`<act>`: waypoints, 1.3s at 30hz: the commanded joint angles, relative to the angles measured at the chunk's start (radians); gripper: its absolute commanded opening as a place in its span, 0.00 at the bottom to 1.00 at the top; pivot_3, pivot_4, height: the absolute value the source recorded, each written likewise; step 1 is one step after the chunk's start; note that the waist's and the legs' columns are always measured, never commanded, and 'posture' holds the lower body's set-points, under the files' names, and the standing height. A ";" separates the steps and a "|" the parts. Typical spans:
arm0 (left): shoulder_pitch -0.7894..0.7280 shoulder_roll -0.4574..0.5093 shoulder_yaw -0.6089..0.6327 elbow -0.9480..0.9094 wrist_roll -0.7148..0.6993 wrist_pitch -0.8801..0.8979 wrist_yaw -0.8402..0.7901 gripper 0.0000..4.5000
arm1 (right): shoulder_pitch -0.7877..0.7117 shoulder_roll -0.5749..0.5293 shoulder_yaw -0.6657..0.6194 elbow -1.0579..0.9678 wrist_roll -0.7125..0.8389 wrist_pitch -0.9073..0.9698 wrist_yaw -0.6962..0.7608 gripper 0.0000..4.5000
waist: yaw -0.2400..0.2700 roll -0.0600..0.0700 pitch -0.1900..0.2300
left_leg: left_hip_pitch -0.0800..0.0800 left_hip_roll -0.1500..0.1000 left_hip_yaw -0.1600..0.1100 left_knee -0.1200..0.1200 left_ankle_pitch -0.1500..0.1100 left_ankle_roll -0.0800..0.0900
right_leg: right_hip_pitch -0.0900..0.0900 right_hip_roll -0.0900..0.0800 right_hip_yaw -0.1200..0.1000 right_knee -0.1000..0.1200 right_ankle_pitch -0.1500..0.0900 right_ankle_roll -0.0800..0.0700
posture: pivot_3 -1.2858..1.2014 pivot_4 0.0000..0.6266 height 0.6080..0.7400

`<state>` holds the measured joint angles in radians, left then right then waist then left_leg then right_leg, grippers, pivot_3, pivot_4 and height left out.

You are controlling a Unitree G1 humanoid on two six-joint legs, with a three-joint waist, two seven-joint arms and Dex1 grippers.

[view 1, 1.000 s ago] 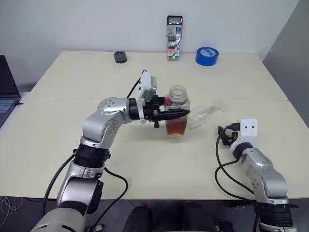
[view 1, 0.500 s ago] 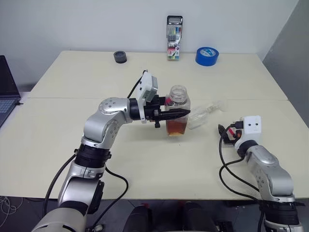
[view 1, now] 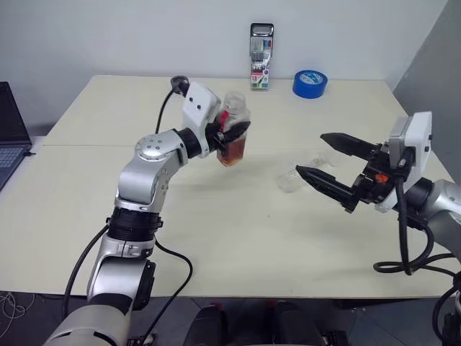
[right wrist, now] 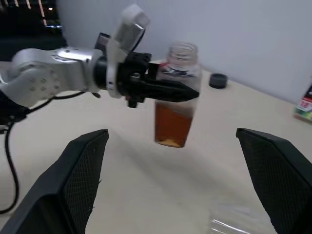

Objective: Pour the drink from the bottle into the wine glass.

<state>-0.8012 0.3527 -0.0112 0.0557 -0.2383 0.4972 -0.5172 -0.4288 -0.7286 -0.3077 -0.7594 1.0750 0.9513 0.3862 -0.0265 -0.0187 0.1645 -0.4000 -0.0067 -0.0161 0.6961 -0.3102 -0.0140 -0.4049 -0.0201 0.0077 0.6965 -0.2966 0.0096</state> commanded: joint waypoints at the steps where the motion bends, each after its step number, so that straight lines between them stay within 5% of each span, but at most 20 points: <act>1: 0.001 -0.051 0.043 -0.049 0.072 -0.015 0.193 0.39 | -0.072 0.000 0.041 0.014 0.058 0.006 -0.042 0.99 | 0.001 0.000 0.000 | 0.000 0.000 0.000 0.000 0.000 0.000 | 0.000 0.000 0.000 0.000 0.000 0.000 | 0.52 0.24 1.00; 4: 0.063 -0.104 0.081 -0.062 0.151 -0.006 0.386 0.39 | -0.111 -0.004 0.076 0.042 0.061 -0.003 -0.038 0.99 | 0.001 0.000 0.000 | 0.000 0.000 0.001 0.000 0.000 0.000 | 0.000 0.000 0.001 0.000 0.000 0.000 | 0.52 0.24 1.00; 8: 0.148 -0.136 0.107 -0.084 0.156 -0.070 0.436 0.39 | -0.146 -0.012 0.110 0.072 0.045 -0.016 -0.018 0.99 | 0.001 0.000 0.000 | 0.000 0.000 0.001 0.000 0.000 0.000 | -0.001 0.000 0.001 0.000 0.000 0.000 | 0.52 0.24 1.00; 18: 0.213 -0.132 0.158 0.034 0.117 -0.305 0.392 0.39 | -0.164 -0.005 0.146 0.089 0.030 -0.028 -0.012 0.99 | 0.020 -0.001 0.000 | -0.001 0.000 0.001 0.000 0.000 0.000 | -0.001 -0.001 0.000 -0.001 0.000 0.000 | 0.52 0.24 1.00; 32: 0.188 -0.150 0.179 0.219 0.065 -0.387 0.329 0.39 | -0.149 -0.015 0.161 0.081 -0.017 -0.034 -0.003 0.99 | 0.022 -0.001 -0.001 | 0.000 0.000 0.001 0.000 0.000 0.000 | 0.000 -0.001 0.000 0.000 0.000 0.000 | 0.52 0.24 1.00; 39: 0.192 -0.146 0.178 0.211 0.063 -0.372 0.317 0.88 | -0.139 -0.010 0.161 0.077 -0.022 -0.035 -0.007 1.00 | 0.023 -0.001 -0.001 | 0.000 0.000 0.001 0.000 0.000 0.000 | -0.001 -0.001 0.000 0.000 0.000 0.000 | 0.52 0.24 1.00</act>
<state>-0.5926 0.2012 0.1641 0.2870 -0.1627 0.1324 -0.1904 -0.5661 -0.7367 -0.1339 -0.6561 1.0595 0.9428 0.3740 -0.0038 -0.0201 0.1639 -0.4004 -0.0065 -0.0151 0.6962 -0.3101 -0.0143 -0.4054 -0.0207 0.0074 0.6962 -0.2965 0.0096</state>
